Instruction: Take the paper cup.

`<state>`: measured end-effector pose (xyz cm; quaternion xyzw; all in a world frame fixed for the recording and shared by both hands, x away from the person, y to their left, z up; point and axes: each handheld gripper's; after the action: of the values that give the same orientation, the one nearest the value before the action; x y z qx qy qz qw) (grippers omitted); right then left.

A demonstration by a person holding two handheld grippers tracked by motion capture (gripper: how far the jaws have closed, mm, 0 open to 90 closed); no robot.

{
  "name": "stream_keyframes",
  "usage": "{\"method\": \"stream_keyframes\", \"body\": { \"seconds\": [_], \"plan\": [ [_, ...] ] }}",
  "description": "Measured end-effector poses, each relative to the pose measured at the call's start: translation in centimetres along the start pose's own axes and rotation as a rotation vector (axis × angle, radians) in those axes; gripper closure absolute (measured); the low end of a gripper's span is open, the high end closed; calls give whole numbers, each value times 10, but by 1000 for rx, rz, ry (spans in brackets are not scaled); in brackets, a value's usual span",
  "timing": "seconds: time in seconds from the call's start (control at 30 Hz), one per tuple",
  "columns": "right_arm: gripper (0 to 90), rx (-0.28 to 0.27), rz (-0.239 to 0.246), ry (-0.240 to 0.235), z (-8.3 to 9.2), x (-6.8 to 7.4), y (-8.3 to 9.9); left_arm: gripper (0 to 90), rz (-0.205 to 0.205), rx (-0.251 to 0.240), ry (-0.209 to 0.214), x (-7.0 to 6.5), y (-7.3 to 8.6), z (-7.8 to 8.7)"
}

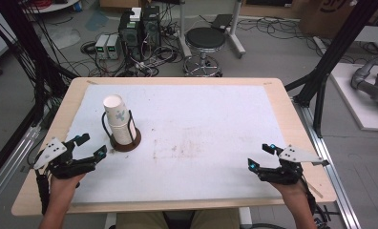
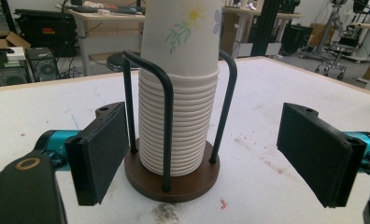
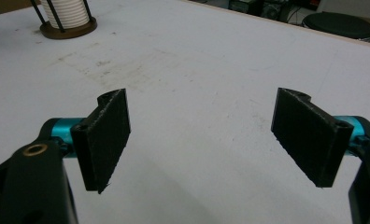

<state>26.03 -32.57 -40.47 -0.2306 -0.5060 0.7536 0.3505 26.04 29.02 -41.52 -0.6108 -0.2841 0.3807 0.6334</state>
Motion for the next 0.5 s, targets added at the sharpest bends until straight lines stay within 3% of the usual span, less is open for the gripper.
{"method": "stream_keyframes", "body": {
  "seconds": [0.1,0.27,0.5],
  "plan": [
    [199,-1,-1,-2,2,3,-1,166,-2,-12,-1,-1,-4,2],
    [199,-11,-2,-1,1,3,-4,161,33,-18,-2,3,-12,-1],
    [199,-2,-2,-6,-1,2,-4,161,7,-2,10,7,-32,-5]
  ]
}}
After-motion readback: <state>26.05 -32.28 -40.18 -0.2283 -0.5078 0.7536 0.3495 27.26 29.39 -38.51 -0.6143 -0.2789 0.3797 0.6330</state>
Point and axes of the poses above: each handheld gripper's, and its own axes: z roughly backward along the jaws, y roughly out of its underside, x roughly to its left, and after that the axes turned 3 degrees about -x, right-handed
